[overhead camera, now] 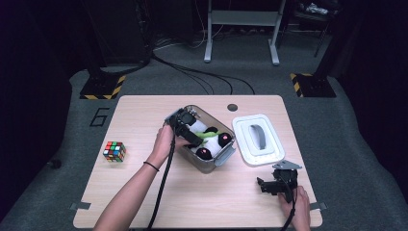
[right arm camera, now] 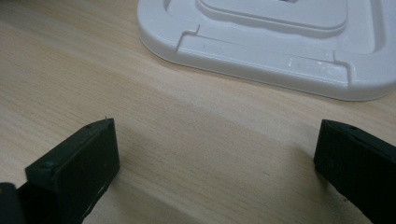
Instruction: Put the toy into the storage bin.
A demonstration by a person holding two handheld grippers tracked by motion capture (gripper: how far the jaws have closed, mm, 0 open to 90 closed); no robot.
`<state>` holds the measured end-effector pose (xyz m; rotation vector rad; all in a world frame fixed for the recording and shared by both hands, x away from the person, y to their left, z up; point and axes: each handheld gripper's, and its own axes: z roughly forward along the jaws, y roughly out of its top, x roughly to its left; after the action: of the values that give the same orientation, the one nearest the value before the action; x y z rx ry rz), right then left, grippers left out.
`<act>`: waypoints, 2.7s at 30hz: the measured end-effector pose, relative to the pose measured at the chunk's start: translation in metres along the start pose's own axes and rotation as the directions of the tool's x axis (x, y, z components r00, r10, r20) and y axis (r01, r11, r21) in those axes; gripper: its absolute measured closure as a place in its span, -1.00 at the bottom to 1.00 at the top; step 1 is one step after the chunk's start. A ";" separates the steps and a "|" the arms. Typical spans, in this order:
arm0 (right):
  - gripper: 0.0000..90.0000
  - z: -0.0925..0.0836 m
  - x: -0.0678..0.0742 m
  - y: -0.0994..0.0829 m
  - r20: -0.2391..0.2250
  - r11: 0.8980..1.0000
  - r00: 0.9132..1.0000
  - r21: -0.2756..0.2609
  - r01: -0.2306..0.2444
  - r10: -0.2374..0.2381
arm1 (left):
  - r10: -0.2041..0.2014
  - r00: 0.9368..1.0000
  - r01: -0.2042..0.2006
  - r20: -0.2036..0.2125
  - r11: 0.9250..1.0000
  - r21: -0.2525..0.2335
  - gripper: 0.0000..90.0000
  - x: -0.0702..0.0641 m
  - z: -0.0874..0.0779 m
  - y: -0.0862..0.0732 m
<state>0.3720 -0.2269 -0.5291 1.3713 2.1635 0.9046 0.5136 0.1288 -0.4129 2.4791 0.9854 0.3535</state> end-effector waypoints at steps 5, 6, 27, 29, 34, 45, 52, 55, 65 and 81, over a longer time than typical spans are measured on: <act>-1.00 0.000 0.000 0.000 0.000 1.000 1.000 0.000 0.000 0.000 | -0.026 0.999 0.027 0.035 0.998 -0.048 -0.97 0.005 -0.012 -0.002; -1.00 0.000 0.000 0.000 0.000 1.000 1.000 0.000 0.000 0.000 | -0.028 0.999 0.031 0.042 0.997 -0.070 -0.95 0.005 -0.017 -0.003; -1.00 0.000 0.000 0.000 0.000 1.000 1.000 0.000 0.000 0.000 | 0.085 0.996 -0.084 0.031 0.996 -0.037 -1.00 -0.035 -0.024 -0.017; -1.00 0.000 0.000 0.000 -0.002 1.000 1.000 0.000 -0.001 0.001 | 0.090 0.996 -0.090 0.010 0.996 -0.020 -1.00 -0.036 -0.022 -0.017; -1.00 0.000 0.000 0.000 0.000 1.000 1.000 0.000 0.000 0.000 | 0.084 0.996 -0.083 0.023 0.995 -0.047 -1.00 -0.033 -0.022 -0.016; -1.00 0.000 0.000 0.000 0.000 1.000 1.000 0.000 0.000 0.000 | 0.008 0.995 0.011 0.100 0.981 -0.193 -1.00 -0.018 -0.047 -0.030; -1.00 0.000 0.000 0.000 -0.002 1.000 1.000 0.000 -0.001 0.001 | 0.002 0.996 0.017 0.084 0.973 -0.229 -1.00 -0.009 -0.067 -0.042; -1.00 0.000 0.000 0.000 0.000 1.000 1.000 0.000 0.000 0.000 | -0.003 0.997 0.020 0.072 0.970 -0.241 -1.00 -0.003 -0.074 -0.049; -1.00 0.000 0.000 0.000 -0.002 1.000 1.000 0.000 -0.001 0.001 | -0.062 0.998 0.068 0.031 0.961 -0.267 -1.00 0.017 -0.091 -0.079; -1.00 0.000 0.000 0.000 -0.002 1.000 1.000 0.000 -0.001 0.001 | -0.183 0.983 0.169 -0.025 0.946 -0.277 -1.00 0.049 -0.098 -0.127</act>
<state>0.3719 -0.2268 -0.5291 1.3721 2.1639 0.9067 0.4362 0.2752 -0.3864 2.1263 1.0901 0.4622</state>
